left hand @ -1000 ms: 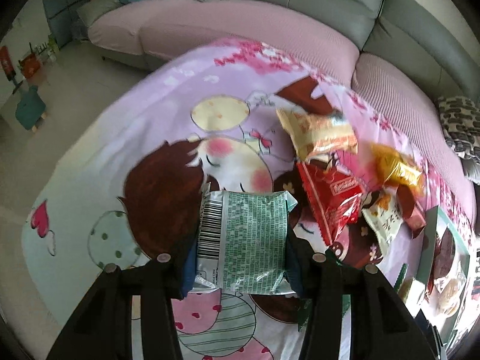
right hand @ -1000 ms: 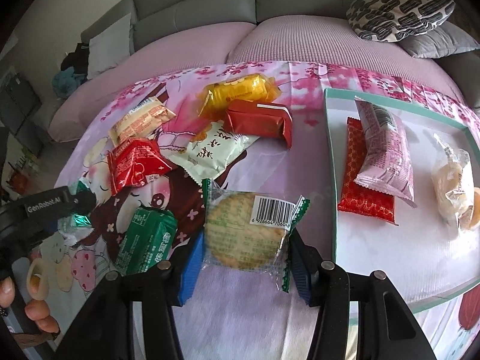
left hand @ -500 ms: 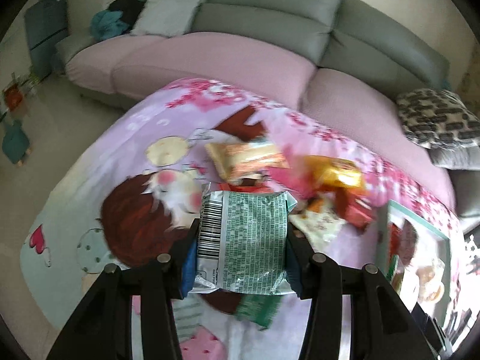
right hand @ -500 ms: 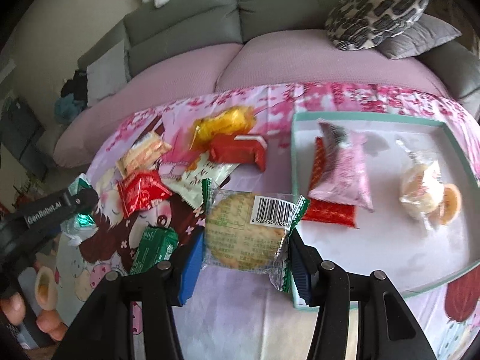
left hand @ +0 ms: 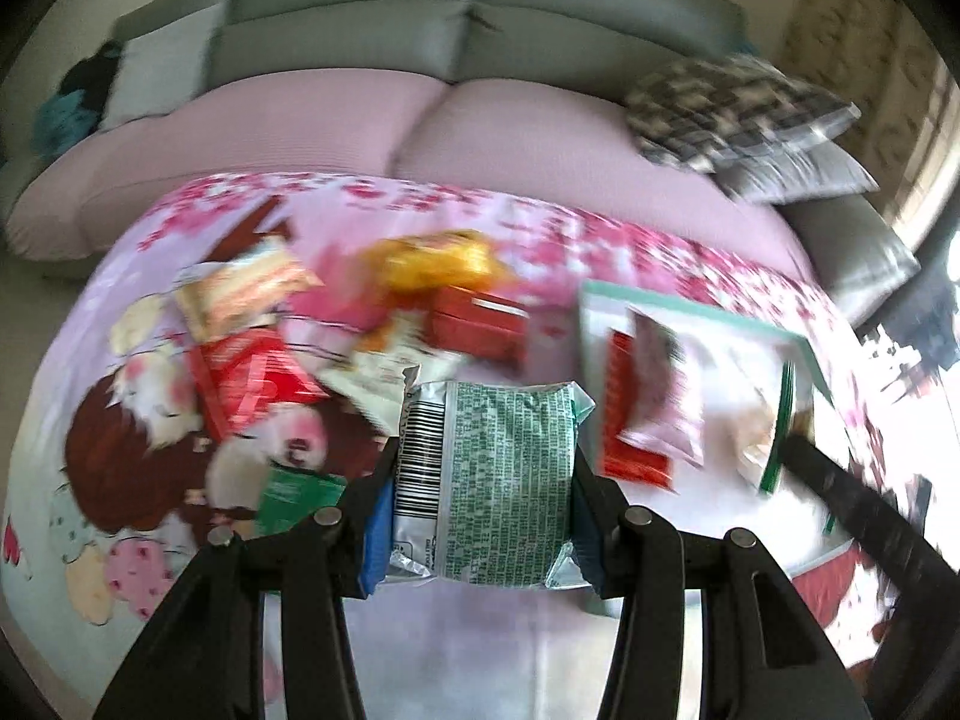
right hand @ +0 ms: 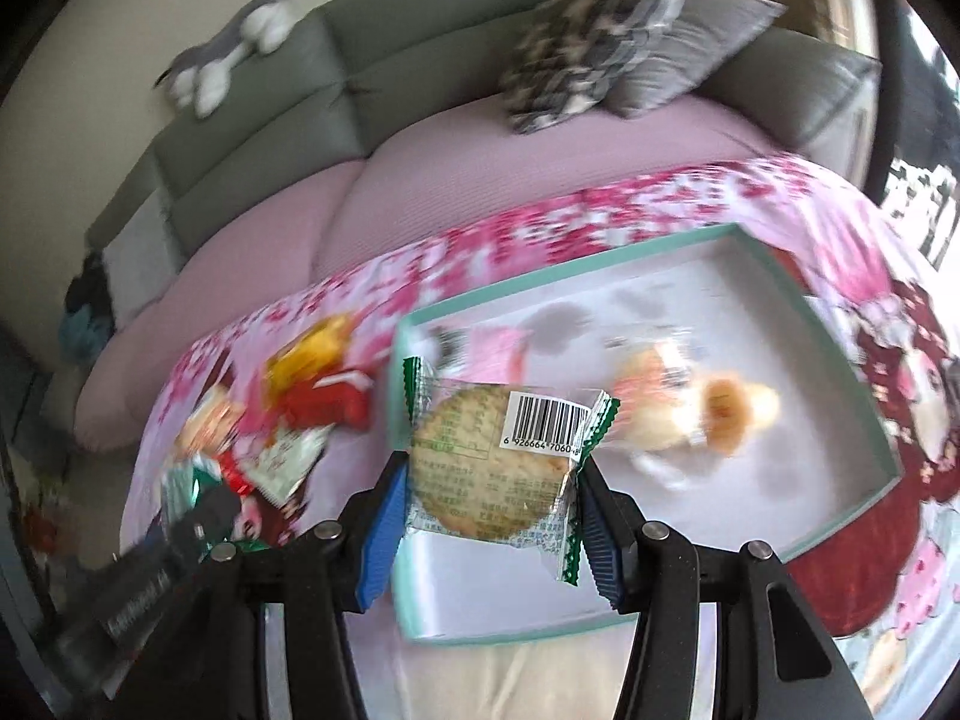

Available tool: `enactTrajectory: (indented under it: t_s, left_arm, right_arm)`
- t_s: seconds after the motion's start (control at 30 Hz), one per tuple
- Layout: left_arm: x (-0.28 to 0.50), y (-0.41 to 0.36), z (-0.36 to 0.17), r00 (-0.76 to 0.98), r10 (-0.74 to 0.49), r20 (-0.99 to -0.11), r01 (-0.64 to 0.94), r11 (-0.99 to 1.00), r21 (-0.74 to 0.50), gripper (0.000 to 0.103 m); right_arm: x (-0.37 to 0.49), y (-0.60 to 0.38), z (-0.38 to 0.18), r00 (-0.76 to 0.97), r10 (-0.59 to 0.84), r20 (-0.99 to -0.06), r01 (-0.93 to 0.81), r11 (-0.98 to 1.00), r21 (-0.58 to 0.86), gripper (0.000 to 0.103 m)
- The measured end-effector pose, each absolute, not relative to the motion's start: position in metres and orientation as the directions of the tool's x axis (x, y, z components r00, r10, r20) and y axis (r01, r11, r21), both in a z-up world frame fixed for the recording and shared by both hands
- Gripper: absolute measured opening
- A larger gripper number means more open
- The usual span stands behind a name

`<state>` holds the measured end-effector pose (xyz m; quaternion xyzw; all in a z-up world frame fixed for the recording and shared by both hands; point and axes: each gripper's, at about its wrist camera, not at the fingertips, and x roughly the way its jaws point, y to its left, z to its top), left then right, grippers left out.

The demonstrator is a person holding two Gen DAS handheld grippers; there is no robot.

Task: Organize snacks
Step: 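Carry the striped pack and cracker pack into the tray and open both tools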

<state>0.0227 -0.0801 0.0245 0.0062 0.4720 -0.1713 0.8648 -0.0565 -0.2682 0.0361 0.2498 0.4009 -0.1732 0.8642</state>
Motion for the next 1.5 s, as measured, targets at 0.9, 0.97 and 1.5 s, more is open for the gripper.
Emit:
enactTrajectory:
  t_s: [0.9, 0.97, 1.5]
  left_arm:
    - [-0.004, -0.183, -0.026, 0.304, -0.398, -0.866, 0.54, 0.82, -0.188, 0.051]
    - [-0.002, -0.185, -0.031, 0.294, -0.39, -0.873, 0.538, 0.822, -0.186, 0.051]
    - [0.012, -0.193, -0.048, 0.327, -0.331, -0.885, 0.533, 0.838, -0.116, 0.051]
  right_arm:
    - [-0.11, -0.373, -0.011, 0.456, -0.182, -0.871, 0.75, 0.605, 0.267, 0.056]
    - [-0.111, -0.374, -0.012, 0.448, -0.187, -0.874, 0.755, 0.602, 0.258, 0.056]
    - [-0.105, -0.378, -0.027, 0.414, -0.157, -0.897, 0.763, 0.597, 0.248, 0.056]
